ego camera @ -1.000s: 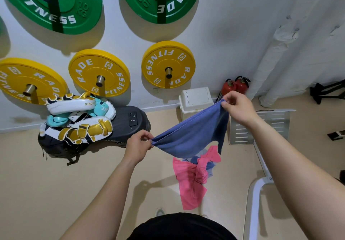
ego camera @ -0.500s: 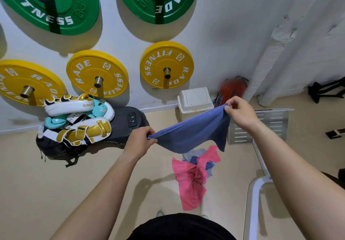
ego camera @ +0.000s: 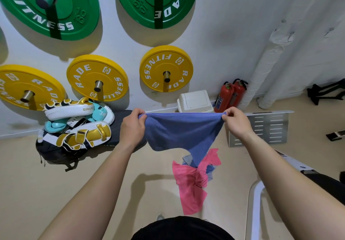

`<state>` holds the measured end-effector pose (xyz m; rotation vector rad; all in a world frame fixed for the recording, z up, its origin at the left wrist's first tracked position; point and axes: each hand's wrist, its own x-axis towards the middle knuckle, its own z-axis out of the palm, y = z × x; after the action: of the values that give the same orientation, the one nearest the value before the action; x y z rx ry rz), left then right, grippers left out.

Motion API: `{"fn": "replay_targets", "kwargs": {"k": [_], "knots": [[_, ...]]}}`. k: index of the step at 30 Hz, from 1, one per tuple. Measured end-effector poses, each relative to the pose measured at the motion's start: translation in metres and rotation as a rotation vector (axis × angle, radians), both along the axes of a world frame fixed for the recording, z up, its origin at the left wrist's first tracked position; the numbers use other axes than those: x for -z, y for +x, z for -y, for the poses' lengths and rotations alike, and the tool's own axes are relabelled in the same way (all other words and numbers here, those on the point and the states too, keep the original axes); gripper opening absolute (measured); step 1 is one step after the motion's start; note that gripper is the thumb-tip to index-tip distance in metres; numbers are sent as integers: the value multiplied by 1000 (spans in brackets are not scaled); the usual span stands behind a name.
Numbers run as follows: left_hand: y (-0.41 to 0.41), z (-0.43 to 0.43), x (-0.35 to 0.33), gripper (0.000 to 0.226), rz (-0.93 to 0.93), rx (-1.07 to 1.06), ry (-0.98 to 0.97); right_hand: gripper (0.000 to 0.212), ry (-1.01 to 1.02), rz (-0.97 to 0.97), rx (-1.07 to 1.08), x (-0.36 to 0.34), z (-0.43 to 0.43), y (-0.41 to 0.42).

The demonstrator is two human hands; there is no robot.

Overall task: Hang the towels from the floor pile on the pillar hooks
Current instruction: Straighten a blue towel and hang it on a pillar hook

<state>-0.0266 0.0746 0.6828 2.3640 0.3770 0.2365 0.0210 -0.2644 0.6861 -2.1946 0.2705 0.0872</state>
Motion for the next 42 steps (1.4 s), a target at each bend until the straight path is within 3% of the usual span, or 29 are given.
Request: {"fn": "replay_targets", "kwargs": {"k": [4,10,19,23,28,34,39,42], "knots": [[-3,-8,7,11,-42,2,1,14,137,111,-15,-6,4,3],[-4,-6,3,10,18,-6,-55,14,84,191,-83,-12,6,-1],[7,8,-11,10,26,-107,-102,6,79,133,82,-1,5,7],[5,33,-13,12,-41,-158,-194,8,175,44,196,12,-7,1],[-13,80,4,9,-150,-11,-391,10,376,-38,62,20,-48,-36],[-33,111,6,18,-165,187,-379,15,369,-8,-121,29,-74,-68],[-36,106,6,30,-227,193,-360,16,412,8,-186,23,-69,-78],[-41,104,1,24,-233,244,-372,14,424,3,-222,21,-66,-79]]}}
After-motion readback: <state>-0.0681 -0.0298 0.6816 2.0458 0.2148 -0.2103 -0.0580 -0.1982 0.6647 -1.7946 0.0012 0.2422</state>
